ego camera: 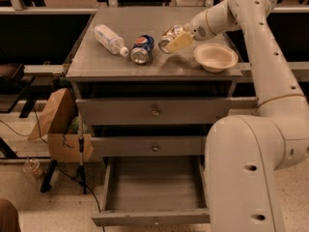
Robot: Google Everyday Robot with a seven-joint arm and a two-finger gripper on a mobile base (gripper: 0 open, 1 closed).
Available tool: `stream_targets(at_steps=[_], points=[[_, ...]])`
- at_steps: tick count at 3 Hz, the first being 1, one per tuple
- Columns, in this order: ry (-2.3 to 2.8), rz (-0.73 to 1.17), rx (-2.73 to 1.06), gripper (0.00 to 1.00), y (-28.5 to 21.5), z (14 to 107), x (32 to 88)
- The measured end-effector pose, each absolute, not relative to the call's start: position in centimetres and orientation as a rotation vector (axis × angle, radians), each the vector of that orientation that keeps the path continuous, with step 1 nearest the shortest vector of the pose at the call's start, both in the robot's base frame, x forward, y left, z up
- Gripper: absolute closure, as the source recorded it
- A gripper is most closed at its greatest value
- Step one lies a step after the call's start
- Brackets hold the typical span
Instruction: Place orange can into bottom drawer
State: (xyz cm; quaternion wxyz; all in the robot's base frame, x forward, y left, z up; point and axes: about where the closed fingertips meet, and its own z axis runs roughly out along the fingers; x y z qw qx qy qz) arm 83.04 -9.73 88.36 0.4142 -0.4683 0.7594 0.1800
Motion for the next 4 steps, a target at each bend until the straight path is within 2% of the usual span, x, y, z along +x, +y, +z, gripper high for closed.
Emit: stream_targets(at_steps=[1, 2, 4], points=[[1.868, 0.343, -1.11, 1.0, -13.7, 95.2, 80.7], [1.846, 0.289, -1.082, 1.0, -15.1, 98.9, 77.7], [1.889, 0.173, -1.187, 1.0, -18.3, 101.3, 66.1]])
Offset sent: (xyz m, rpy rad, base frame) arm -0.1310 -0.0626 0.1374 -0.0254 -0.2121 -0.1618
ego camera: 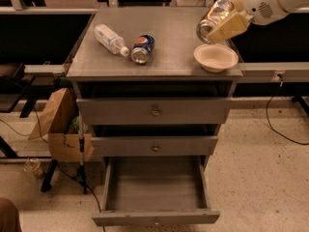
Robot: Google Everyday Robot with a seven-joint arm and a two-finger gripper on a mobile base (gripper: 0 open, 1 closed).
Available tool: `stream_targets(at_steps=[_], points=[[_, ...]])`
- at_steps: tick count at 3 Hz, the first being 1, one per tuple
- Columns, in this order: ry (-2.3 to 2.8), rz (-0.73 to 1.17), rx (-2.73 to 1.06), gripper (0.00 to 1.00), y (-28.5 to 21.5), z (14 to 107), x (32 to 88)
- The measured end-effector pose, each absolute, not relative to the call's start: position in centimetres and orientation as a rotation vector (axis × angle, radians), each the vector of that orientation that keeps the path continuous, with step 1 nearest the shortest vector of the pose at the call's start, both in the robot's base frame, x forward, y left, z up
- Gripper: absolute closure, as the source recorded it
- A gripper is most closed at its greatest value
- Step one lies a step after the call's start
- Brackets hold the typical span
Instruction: Place orange can into bottom drawer
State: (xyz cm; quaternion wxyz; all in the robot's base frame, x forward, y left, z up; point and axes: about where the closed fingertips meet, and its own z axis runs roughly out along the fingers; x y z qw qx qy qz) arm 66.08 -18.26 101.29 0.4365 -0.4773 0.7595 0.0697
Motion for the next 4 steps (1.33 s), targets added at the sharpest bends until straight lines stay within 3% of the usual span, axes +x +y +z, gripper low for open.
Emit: stream_targets(at_steps=[2, 3, 4], points=[[2.195, 0.217, -1.138, 1.0, -25.8, 90.1, 58.5], [2.41, 0.324, -1.018, 1.0, -27.8, 78.2, 57.9], [2.451, 0.359, -0.992, 1.0, -27.8, 75.7, 57.8]])
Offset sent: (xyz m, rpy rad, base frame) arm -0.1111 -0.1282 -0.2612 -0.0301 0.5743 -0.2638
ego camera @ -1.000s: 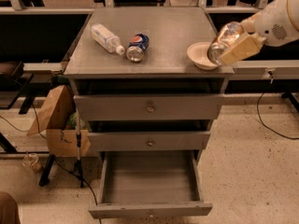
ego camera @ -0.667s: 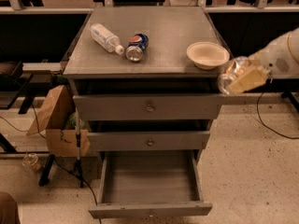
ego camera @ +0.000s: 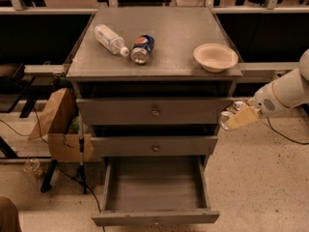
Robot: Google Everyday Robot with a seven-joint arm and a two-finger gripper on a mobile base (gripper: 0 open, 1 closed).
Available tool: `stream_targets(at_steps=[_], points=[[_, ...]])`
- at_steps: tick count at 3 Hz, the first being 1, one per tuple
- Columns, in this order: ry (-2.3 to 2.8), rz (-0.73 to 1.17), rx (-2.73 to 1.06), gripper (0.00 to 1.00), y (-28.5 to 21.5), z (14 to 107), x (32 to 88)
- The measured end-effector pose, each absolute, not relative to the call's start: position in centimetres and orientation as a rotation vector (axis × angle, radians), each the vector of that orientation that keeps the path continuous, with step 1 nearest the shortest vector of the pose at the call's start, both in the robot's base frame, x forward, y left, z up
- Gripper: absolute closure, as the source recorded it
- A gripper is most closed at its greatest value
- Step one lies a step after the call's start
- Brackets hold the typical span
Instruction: Place orange can into bottom drawer
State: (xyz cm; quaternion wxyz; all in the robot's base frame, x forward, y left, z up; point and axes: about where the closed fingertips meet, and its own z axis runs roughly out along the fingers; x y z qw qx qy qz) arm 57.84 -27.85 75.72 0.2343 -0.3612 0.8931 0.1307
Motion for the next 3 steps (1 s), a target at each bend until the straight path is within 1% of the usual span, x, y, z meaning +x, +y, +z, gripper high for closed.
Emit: stream_targets(at_steps=[1, 2, 3], points=[[2.451, 0.36, -0.992, 1.0, -27.8, 75.7, 57.9], [2.508, 0.465, -0.912, 1.0, -25.6, 72.8, 57.1], [2.63, 0.659, -0.717, 1.0, -21.5, 66.1, 54.7]])
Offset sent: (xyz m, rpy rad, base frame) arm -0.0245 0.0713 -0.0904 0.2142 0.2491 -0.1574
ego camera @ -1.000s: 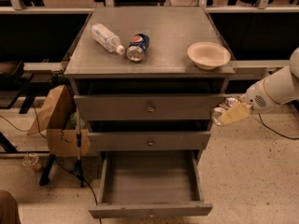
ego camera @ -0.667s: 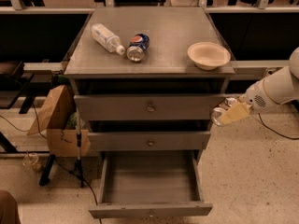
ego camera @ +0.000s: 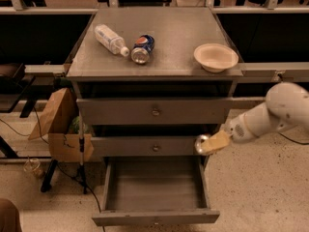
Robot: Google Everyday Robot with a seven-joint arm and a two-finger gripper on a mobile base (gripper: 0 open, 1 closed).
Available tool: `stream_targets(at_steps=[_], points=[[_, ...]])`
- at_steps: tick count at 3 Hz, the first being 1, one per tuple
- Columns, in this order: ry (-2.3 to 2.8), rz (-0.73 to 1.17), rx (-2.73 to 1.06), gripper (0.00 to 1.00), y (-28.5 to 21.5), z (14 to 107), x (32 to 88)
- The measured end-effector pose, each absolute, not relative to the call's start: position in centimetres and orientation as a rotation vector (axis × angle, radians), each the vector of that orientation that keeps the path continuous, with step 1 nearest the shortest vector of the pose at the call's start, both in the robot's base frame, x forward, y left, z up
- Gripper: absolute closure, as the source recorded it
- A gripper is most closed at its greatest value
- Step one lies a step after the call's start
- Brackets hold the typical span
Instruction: Place orange can into bottom drawer
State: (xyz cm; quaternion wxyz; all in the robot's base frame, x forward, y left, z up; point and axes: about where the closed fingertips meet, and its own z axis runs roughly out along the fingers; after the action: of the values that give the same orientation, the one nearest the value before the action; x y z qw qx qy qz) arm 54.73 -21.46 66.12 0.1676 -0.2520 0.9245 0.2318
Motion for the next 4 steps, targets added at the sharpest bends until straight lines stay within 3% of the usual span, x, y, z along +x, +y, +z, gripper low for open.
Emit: stream_targets(at_steps=[1, 2, 4], points=[[2.759, 0.966, -0.529, 1.0, -13.1, 56.6, 49.9], [2.791, 1.155, -0.474, 1.0, -6.3, 51.0, 47.3], [2.766, 1.152, -0.473, 1.0, -6.0, 51.1, 47.5]])
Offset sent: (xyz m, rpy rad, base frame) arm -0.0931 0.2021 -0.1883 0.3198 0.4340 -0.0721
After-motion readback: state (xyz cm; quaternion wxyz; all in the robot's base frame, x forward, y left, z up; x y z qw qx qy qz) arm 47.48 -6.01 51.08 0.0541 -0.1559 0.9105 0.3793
